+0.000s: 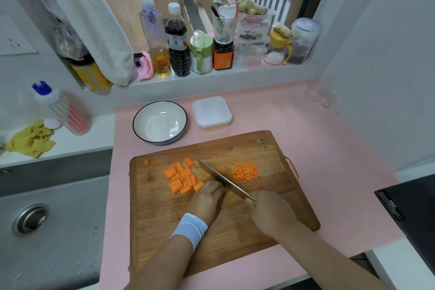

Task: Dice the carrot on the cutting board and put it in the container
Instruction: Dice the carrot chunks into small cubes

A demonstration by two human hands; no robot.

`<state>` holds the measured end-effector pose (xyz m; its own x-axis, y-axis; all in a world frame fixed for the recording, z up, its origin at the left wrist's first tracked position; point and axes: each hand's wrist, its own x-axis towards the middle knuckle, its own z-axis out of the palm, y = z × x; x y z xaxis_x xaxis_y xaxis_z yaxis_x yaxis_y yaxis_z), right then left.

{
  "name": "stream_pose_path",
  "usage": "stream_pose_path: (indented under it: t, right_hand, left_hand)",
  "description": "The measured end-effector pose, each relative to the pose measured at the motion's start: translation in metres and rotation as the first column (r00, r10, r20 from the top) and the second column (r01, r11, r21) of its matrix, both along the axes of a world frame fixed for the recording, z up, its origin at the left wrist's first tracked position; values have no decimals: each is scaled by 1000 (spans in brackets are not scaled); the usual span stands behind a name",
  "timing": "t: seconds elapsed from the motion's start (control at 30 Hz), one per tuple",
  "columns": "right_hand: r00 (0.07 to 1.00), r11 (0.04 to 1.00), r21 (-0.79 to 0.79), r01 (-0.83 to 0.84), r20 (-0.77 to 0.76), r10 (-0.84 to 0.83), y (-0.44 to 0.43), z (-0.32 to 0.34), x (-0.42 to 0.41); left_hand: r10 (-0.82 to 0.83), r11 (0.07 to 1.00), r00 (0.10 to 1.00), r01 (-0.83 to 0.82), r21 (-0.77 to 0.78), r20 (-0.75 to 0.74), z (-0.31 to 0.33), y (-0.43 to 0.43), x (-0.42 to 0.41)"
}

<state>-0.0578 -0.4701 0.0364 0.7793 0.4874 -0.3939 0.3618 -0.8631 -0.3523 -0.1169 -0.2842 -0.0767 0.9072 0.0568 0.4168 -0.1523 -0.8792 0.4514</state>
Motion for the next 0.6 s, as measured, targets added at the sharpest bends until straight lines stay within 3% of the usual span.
stream_pose_path:
  t: [0.6]
  right_hand:
    - [997,999,24,-37,68,35,-5,-5,-8]
  left_hand:
    - [31,1000,999,-31,5,-15,0,-1,-5]
